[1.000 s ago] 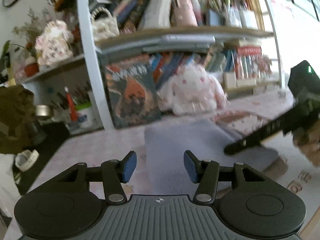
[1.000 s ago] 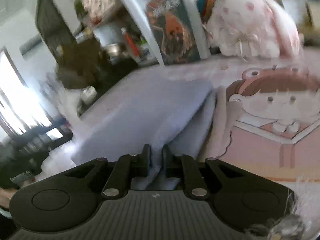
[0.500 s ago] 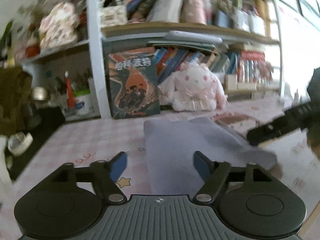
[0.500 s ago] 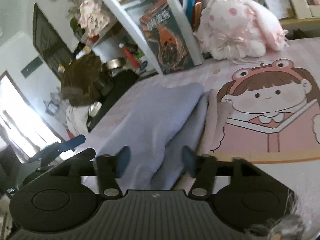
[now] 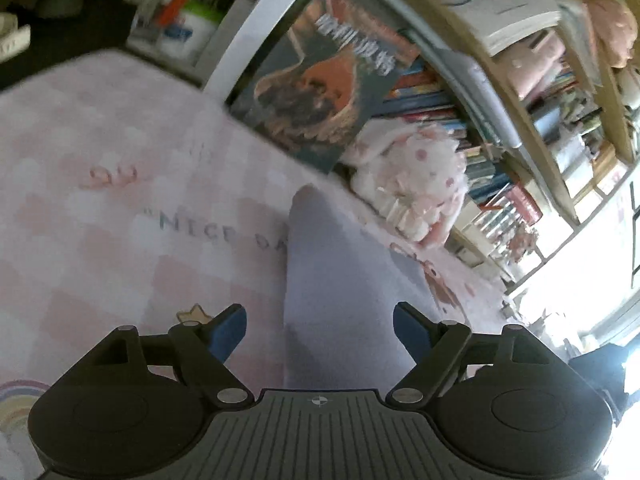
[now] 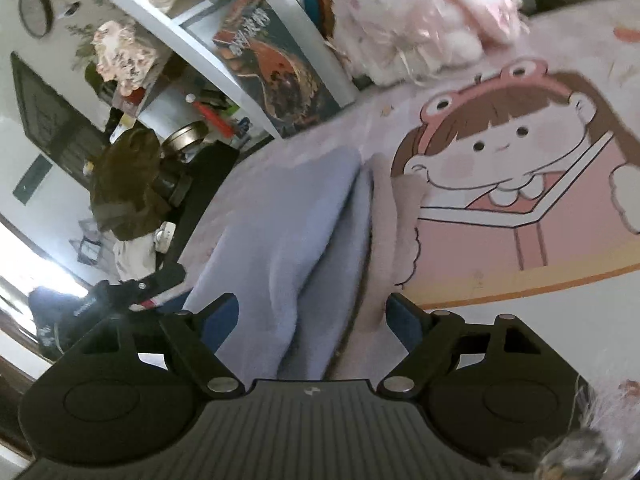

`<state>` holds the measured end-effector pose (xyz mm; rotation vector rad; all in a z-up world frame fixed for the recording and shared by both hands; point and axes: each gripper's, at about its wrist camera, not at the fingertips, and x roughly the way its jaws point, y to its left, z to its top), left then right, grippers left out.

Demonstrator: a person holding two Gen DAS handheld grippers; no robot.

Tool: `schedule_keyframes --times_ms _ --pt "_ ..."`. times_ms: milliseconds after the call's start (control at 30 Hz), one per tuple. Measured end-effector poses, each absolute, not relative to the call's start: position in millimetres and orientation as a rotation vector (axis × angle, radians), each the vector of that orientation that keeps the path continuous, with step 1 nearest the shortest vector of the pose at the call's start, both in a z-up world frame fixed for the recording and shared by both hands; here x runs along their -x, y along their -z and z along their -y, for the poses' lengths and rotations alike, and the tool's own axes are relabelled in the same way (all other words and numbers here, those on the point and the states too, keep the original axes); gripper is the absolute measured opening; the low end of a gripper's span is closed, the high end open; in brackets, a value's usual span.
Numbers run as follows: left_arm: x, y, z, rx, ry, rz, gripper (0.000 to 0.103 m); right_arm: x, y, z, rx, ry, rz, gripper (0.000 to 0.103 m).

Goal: Fold clothes

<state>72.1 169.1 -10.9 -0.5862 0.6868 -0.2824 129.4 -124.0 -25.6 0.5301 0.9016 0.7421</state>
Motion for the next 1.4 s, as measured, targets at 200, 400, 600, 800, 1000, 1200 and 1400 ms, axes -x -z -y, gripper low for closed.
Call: schedule_keyframes --times_ms 200,400,600,800,1000,1200,1400 --pt "-74 26 -160 0.664 0.309 -0.7 0.057 -133 26 108 -0.458 -0.731 -0.908 0.07" --pt "-48 15 -139 0.584 0.313 -0.689 0.044 -112 16 116 -0.306 -0.79 -0.846 0.03" --pt "-6 10 -111 0.554 0.413 -0.708 0.043 -65 0 137 -0.096 -0.795 -0.753 0.027" --pt "11 24 -109 0.649 0.491 -0.758 0.046 -38 5 177 -0.171 -0.825 -0.817 0.03" --pt "-7 37 -115 0.742 0.469 -0.807 0.061 -45 19 186 -0.289 -0.82 -0.896 0.05" --pt "-8 39 -106 0.716 0.456 -0.757 0.055 -53 25 179 -0.31 -0.827 -0.877 0.046" --pt "7 12 -81 0.431 0.441 -0.67 0.047 -30 13 167 -0.109 -0.827 -0.728 0.032"
